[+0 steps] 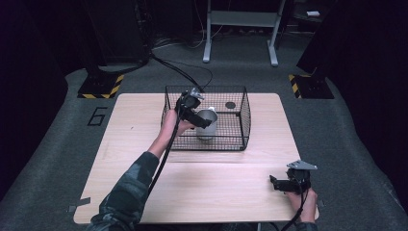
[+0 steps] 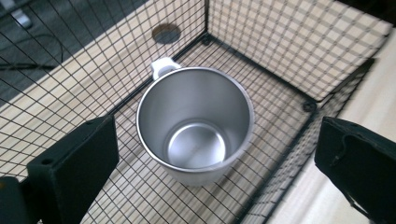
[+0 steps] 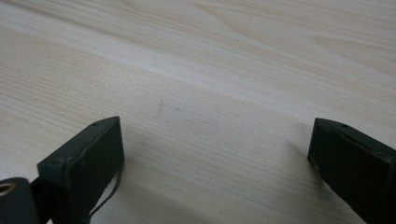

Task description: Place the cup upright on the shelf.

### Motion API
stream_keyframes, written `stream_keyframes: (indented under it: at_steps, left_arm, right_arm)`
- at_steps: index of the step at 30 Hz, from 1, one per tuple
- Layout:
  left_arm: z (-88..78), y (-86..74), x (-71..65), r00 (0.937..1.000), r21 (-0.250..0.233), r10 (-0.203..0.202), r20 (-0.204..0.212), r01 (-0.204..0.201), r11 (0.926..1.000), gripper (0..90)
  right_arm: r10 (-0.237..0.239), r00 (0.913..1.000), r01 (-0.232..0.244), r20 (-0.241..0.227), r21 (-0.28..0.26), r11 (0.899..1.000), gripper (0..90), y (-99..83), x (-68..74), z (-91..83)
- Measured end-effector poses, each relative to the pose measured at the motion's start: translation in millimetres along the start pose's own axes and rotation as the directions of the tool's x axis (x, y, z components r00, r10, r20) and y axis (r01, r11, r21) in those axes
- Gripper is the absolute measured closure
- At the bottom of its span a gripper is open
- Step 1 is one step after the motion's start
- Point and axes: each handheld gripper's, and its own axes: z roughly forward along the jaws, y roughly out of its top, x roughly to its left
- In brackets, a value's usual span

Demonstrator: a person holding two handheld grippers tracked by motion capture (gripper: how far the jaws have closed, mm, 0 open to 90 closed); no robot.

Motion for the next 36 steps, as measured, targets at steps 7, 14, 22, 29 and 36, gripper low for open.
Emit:
stream_keyframes:
  at_steps: [7,14,22,29,36]
  left_arm:
    - [-29.8,-8.8,-17.4,0.9981,-0.026,0.062,-0.002,-0.062,0.9977,0.1]
    - [-53.8,-29.3,-29.1,0.9963,-0.050,0.085,-0.010,-0.086,0.9950,0.1]
    - [-74.4,-52.5,-34.4,0.9947,-0.057,0.098,-0.030,-0.100,0.9934,0.1]
    - [-91.9,-85.9,-38.2,0.9944,-0.056,0.081,-0.068,-0.084,0.9948,0.1]
    - [-107.7,-134.8,-41.6,0.9936,-0.057,0.043,-0.104,-0.049,0.9972,0.1]
  right_arm:
    - [0.001,1.0000,-0.001,0.001,0.000,1.000,3.1,0.0,0.1,0.0]
    - [0.001,1.0000,-0.001,0.001,0.000,1.000,3.1,0.0,0.1,0.0]
    - [-0.002,1.0000,0.002,0.002,-0.001,1.000,3.1,0.1,-0.2,0.1]
    - [0.001,1.0000,-0.001,0.002,0.000,1.000,3.1,0.0,0.1,0.0]
    - [0.002,1.0000,-0.002,0.001,-0.005,1.000,3.1,-0.1,0.2,0.1]
